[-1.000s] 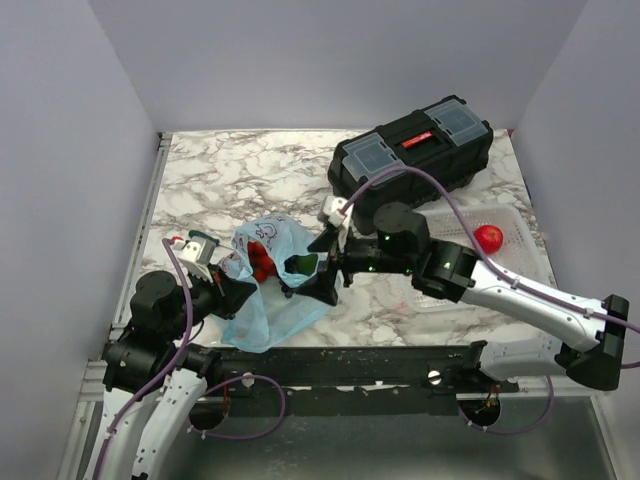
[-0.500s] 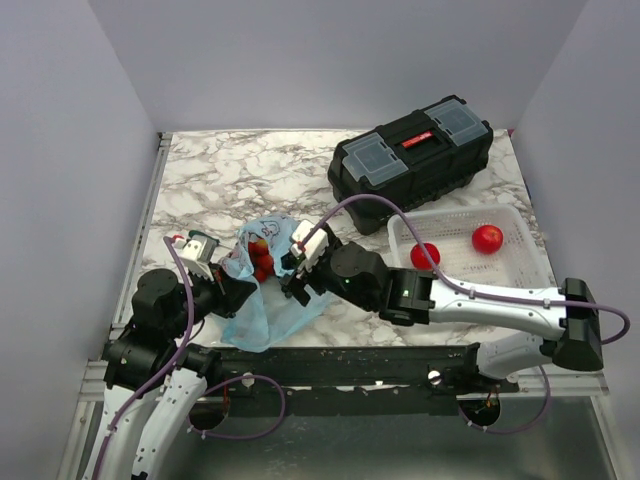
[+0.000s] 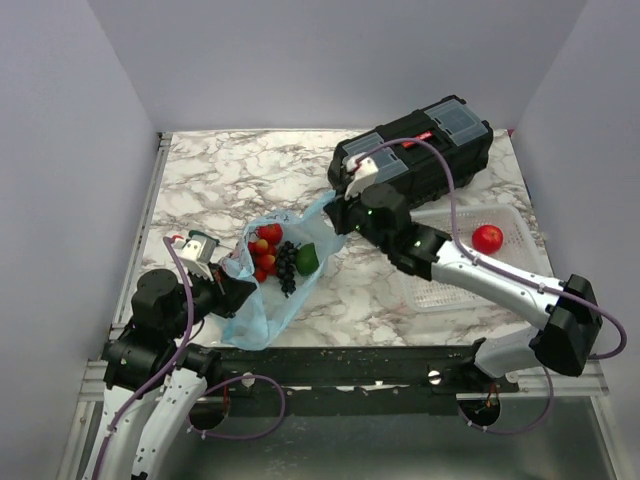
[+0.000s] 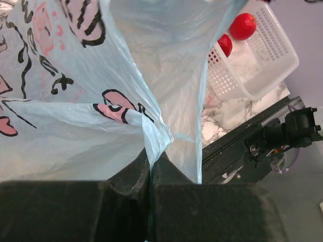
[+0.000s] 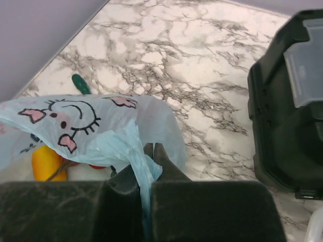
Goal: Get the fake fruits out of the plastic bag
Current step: Adjust the plastic bag at the center of the board.
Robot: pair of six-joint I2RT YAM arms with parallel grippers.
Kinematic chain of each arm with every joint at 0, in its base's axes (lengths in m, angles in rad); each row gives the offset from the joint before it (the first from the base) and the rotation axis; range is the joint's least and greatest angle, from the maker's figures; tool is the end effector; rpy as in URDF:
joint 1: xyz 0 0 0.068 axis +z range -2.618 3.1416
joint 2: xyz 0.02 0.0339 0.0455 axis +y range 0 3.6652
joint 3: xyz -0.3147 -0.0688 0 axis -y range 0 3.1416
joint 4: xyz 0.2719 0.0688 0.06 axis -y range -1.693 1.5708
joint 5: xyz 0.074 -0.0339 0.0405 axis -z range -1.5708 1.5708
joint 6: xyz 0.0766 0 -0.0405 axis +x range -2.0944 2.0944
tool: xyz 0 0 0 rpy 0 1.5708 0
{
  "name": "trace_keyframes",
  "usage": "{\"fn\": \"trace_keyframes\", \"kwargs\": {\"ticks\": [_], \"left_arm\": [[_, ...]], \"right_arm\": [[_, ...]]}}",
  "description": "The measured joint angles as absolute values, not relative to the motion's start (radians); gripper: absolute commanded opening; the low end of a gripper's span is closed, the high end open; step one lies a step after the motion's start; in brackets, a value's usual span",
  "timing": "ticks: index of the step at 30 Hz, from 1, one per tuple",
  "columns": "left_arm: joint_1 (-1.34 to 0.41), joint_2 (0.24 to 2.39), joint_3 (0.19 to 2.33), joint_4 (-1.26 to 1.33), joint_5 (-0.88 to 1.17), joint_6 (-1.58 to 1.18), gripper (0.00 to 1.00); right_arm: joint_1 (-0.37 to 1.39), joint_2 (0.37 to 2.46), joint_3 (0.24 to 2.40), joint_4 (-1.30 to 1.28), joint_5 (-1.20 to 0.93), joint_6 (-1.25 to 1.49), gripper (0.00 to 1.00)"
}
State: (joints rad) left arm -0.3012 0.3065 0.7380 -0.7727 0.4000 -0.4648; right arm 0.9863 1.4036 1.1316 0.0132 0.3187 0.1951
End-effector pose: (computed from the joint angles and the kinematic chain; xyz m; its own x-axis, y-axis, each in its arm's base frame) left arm 0.0657 -0.0516 0.3283 -0.5652 -0.2567 -0.7840 0.4143 0.7335 -0.5389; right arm 0.2338 0.3099 0.3710 -0.2597 -0.0588 -0.9639 -0.5856 0.8033 0.1087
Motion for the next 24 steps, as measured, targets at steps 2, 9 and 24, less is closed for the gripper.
{"fn": "trace_keyframes", "kwargs": {"ticks": [2,9,24], "left_arm": [[-0.301,0.306,0.738,-0.773,0.400,-0.464,0.00],[-0.301,0.303,0.738,-0.773,0.400,-0.464,0.00],[-0.301,0.282,0.738,-0.772,0.400,-0.464,0.00]], "right_arm": [[0.881,1.401,1.132,0.008,0.225,0.282,0.01],[0.592,1.409,1.104,0.004,-0.163,0.560,0.01],[0.572,1.418,1.141,-0.229,-0.243,0.516,0.66]]}}
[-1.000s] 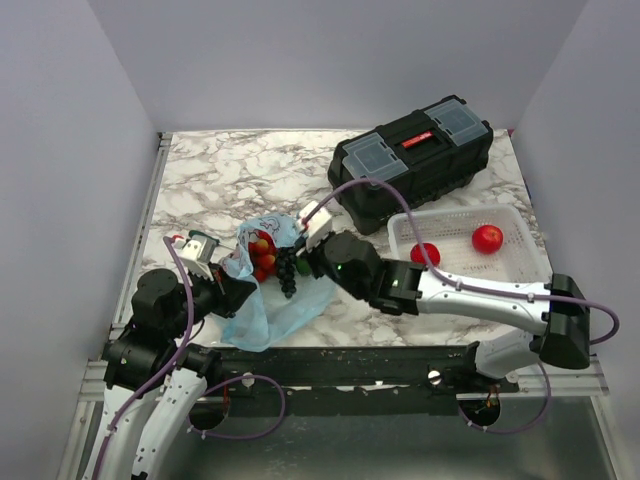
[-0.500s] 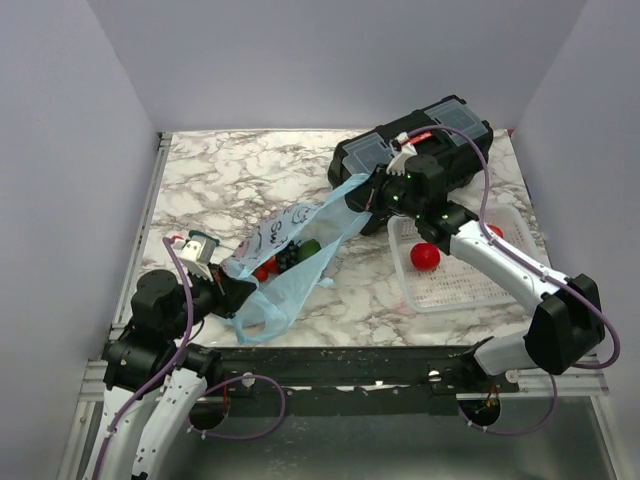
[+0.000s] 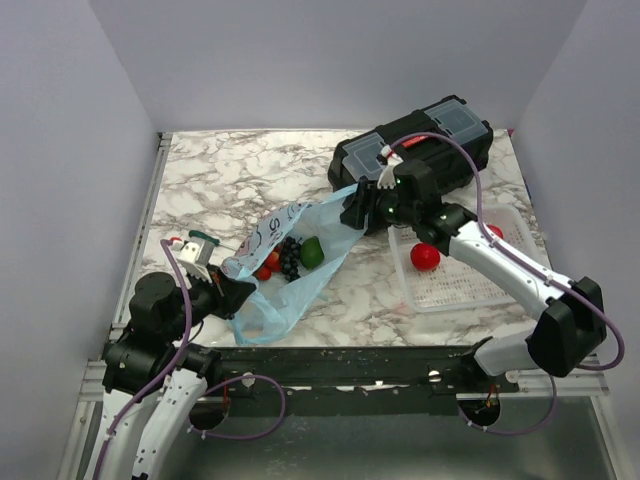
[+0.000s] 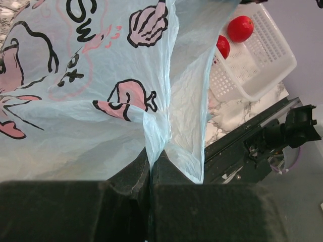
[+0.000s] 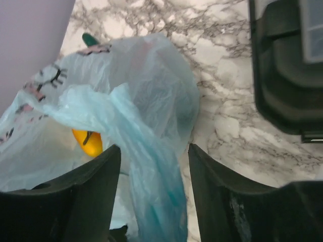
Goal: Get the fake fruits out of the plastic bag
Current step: Adjust the plastic bag at the center of the board, then take out the fake fruit from the plastic bag.
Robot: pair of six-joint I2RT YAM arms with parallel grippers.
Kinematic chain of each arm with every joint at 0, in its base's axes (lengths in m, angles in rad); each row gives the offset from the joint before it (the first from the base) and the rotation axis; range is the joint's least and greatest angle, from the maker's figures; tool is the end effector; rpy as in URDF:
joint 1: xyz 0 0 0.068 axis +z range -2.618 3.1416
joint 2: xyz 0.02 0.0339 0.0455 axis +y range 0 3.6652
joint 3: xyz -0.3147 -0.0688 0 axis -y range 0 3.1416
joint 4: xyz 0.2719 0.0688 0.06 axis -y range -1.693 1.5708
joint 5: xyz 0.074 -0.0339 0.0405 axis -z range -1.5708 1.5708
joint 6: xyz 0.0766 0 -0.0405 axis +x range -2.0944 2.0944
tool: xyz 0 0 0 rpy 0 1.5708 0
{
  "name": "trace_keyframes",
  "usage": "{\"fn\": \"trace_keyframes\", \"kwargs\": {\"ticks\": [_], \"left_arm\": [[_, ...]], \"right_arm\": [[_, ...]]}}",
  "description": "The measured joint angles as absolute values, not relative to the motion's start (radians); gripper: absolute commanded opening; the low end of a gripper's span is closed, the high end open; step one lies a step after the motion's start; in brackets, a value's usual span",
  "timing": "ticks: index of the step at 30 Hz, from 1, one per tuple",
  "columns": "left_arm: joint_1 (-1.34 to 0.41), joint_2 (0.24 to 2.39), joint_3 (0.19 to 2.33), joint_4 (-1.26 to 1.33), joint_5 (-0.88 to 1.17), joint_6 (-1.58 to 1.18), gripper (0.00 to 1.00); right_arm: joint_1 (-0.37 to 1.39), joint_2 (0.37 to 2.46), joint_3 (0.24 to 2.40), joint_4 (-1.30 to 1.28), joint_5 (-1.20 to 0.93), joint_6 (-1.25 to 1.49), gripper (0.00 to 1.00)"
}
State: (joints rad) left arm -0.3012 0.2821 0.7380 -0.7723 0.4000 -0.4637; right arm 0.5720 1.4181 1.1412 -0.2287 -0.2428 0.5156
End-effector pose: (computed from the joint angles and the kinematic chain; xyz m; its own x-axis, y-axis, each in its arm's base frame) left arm 0.0607 -0.0501 0.3297 -0.5461 -0.2617 -0.7958 0.4276 0.7298 -0.5334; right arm 0.3094 0.2211 0.3361 -0.7006 0.1182 -0.7037 -0.4102 0.7403 0.5327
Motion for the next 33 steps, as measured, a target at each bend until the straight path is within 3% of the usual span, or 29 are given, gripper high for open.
{"fn": "trace_keyframes", "kwargs": {"ticks": [3,7,18,24,27,28,33], "left_arm": [[-0.301,0.287,0.738,-0.773,0.400,-0.463,0.00],[-0.301,0.293,0.738,-0.772,0.400,-0.463,0.00],[-0.301,0.309,0.738,-0.772,0.400,-0.464,0.00],[-0.301,0.318,0.738,-0.772,0.402,-0.464,0.00],[-0.301,0.325,0.737,-0.771,0.408,-0.463,0.00],[-0.302,0.356,0.737,-0.769,0.424,-0.460,0.00],[-0.307,0.395,0.736,-0.767,0.445,-0.456,0.00]], "right_arm": [[0.612,1.379,1.142,-0.292,-0.226,0.479,0.79],[0.623,1.297,1.142,-0.363,-0.211,0.435,0.90],[0.622,1.029,1.142,-0.474,-0.160,0.337,0.94],[0.642,0.982,1.153,-0.440,-0.208,0.321,0.93],[0.764,1.005,1.166,-0.390,-0.210,0.314,0.90],[0.974,1.109,1.222,-0.336,-0.168,0.297,0.80],[1.085,1.252,1.228,-0.260,-0.055,0.298,0.57]]}}
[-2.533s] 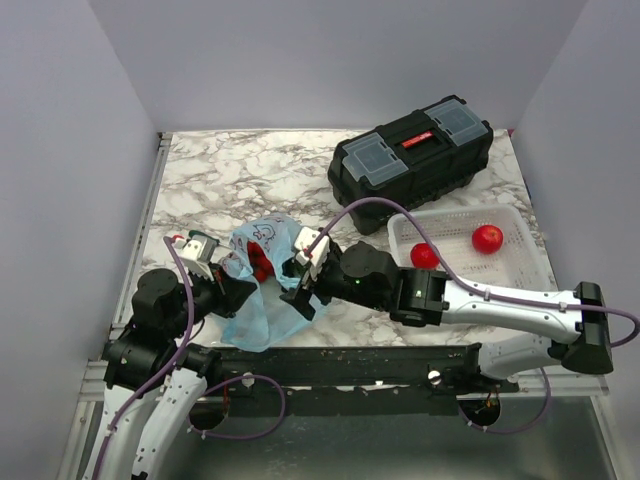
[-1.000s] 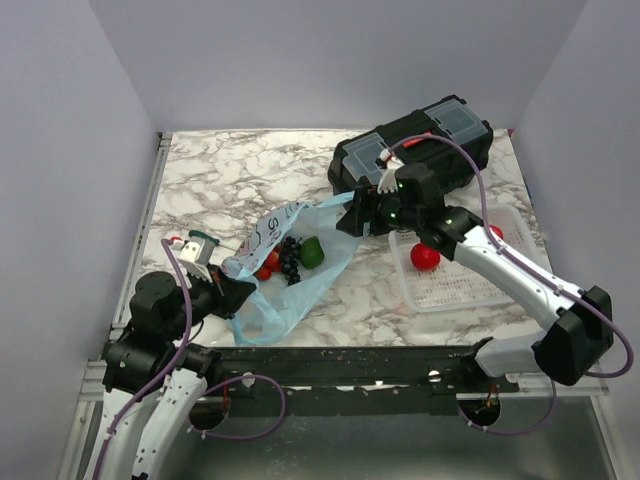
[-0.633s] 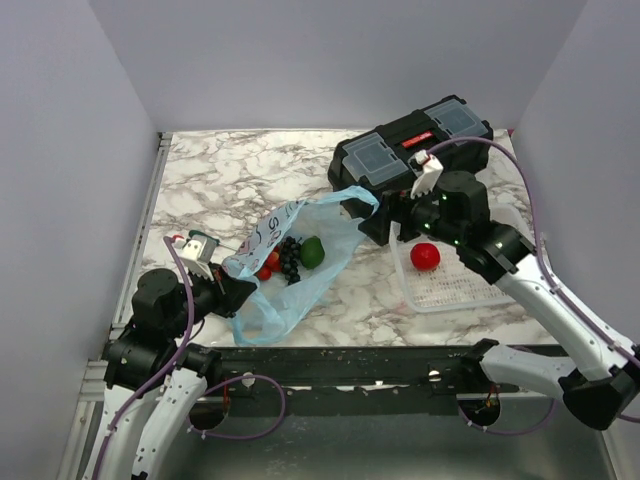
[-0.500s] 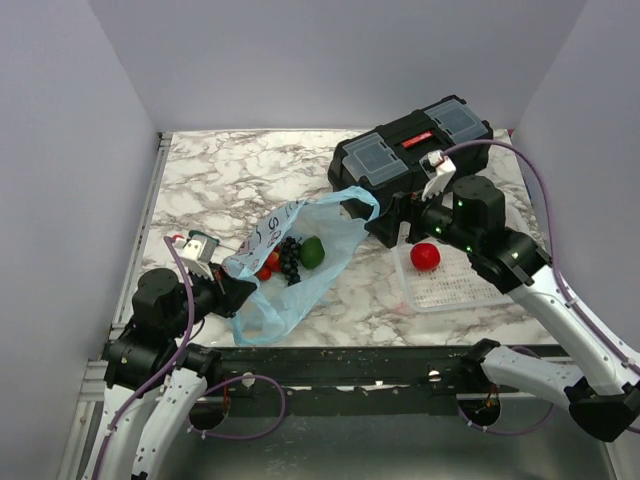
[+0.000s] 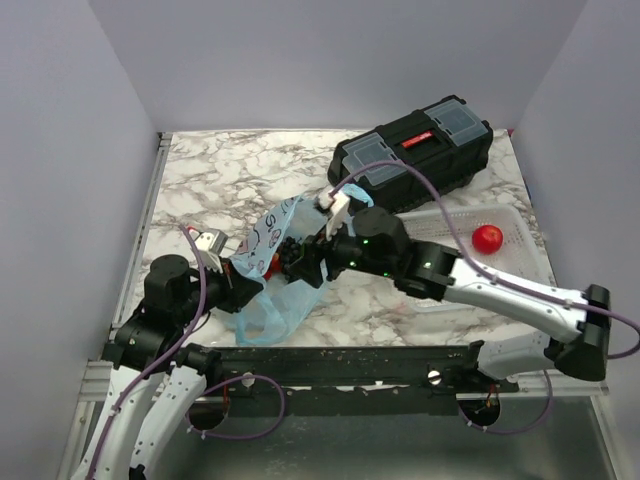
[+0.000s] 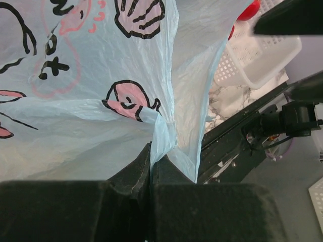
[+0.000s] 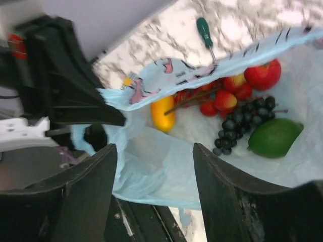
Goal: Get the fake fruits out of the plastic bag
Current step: Take out the fake fruit from the plastic bag.
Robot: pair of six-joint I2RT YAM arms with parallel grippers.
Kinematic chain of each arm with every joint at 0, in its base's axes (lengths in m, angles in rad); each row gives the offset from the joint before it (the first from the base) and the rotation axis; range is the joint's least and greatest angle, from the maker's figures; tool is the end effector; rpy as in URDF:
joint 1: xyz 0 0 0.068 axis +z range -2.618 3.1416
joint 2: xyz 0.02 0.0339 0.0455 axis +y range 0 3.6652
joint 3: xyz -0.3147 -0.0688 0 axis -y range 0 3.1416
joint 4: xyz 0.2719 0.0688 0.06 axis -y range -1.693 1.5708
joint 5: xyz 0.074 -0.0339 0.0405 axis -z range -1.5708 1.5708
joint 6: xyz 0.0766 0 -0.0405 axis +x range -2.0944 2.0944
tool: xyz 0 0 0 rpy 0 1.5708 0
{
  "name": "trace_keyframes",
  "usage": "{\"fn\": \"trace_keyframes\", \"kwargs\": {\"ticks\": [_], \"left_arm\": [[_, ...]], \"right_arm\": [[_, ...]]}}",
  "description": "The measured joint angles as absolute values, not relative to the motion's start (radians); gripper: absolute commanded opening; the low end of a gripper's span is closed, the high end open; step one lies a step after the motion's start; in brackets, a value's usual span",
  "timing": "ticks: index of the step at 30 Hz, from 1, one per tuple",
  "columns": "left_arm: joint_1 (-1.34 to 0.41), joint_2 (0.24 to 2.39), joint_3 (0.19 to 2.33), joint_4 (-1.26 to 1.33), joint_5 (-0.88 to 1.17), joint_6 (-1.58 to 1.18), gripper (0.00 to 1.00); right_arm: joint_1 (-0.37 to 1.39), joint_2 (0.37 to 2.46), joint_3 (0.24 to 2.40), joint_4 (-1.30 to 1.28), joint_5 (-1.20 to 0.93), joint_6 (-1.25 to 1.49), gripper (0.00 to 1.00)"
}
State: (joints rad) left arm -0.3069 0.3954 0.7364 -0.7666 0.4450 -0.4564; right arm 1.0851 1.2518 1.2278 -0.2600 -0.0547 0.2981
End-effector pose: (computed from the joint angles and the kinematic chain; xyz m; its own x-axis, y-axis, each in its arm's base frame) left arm 0.0817 -0.0605 0.3231 -0.6382 -0.2150 -0.7392 0.4068 0.7210 -0.5609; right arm 0.1546 0.3018 0.4236 -0.3916 -0.1136 -0.9131 -0.8291 0.4740 0.2966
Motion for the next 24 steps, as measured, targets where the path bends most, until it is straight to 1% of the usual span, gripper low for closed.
{"fn": "trace_keyframes", "kwargs": {"ticks": [2,4,10,17,24], "left_arm": [[-0.315,0.416,0.736,-0.767,0.451,-0.456,0.00],[-0.319,0.423,0.736,-0.767,0.456,-0.455,0.00],[-0.323,0.409,0.736,-0.766,0.458,-0.453,0.00],[-0.323,0.382,0.736,-0.766,0.458,-0.453,0.00],[-0.323,0.382,0.736,-0.766,0.458,-0.453,0.00]], "right_arm": [[1.108,1.323,1.195,-0.205,-0.010,0.302,0.49],[1.114,1.374,1.143,-0.163,0.029,0.305,0.43],[1.120,1.460,1.016,0.018,0.189,0.306,0.43],[1.133,1.554,0.978,0.229,0.356,0.276,0.42],[1.146,1.580,0.812,0.303,0.422,0.274,0.42]]}}
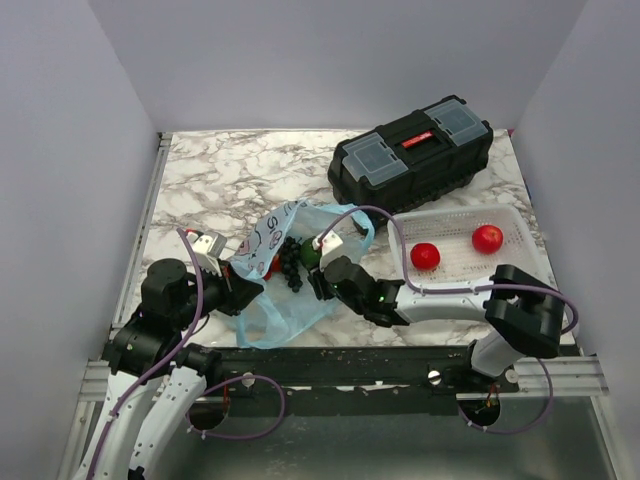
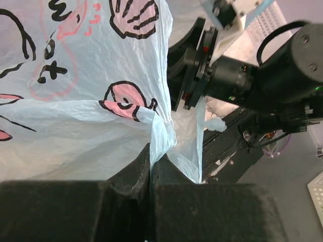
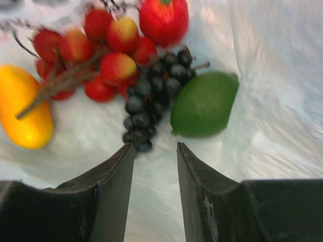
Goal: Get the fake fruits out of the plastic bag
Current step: Take out the fake fruit from the plastic bag.
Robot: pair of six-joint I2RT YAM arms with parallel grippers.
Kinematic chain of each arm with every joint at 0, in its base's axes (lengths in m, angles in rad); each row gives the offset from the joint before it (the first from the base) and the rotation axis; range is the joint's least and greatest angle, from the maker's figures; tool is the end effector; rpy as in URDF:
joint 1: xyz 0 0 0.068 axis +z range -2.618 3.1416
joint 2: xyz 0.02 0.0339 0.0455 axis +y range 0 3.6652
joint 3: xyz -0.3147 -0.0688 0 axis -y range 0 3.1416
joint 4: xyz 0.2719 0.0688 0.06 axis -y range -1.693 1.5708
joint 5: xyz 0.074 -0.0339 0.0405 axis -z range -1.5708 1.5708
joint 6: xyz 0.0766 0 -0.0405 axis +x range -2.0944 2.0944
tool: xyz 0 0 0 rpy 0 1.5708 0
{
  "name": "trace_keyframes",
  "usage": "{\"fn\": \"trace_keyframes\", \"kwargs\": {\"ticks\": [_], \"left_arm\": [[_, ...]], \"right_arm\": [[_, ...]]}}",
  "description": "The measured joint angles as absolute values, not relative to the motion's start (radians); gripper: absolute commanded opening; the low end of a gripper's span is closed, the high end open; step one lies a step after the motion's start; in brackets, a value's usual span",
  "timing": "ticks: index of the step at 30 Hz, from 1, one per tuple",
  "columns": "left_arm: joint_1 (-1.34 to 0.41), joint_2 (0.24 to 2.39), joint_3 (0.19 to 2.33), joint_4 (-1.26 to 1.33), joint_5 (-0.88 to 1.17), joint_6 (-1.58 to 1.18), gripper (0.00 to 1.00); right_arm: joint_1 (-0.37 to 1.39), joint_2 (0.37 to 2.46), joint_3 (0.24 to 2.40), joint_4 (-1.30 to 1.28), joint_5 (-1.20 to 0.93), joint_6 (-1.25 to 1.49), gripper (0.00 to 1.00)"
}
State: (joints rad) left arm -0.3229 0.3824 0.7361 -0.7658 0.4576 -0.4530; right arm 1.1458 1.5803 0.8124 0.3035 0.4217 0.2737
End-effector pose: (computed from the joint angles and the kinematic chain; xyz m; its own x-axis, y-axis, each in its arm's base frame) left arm 0.0775 -0.0616 0.3242 -0.6341 -0.2018 -0.7464 0.4349 0.7051 -0.5601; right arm 0.1889 0.3414 0.2180 -0.3617 -0.2011 -0.9104 -0.6051 0.7935 0.0652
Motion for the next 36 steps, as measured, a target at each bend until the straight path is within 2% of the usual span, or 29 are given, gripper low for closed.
{"fn": "trace_keyframes", "kwargs": {"ticks": [8,12,14,18,24,36], "left_arm": [[-0.323,0.383,0.736,-0.766,0.458,-0.453,0.00],[-0.323,0.384,0.736,-0.766,0.457,-0.453,0.00],[-0.323,0.384,0.736,-0.766,0.457,-0.453,0.00],[-0.323,0.384,0.736,-0.765,0.457,-0.453,0.00],[-0.323,0.383,0.736,-0.766,0.457,-0.453,0.00],[-0.323,0.383,0.736,-0.766,0.456,-0.454,0.00]], "right_arm": [[1.177,1.570,0.702,0.319,0.469,0.303,0.43],[1.177,1.565,0.706,0.323,0.495,0.306,0.51],[1.177,1.565,0.722,0.321,0.512,0.306,0.54],[1.177,1.570,0.784,0.340,0.582,0.313,0.55],[1.177,1.666,0.916,0.373,0.706,0.352,0.59],[1.177,1.824,0.975,0.418,0.803,0.318,0.73]]}}
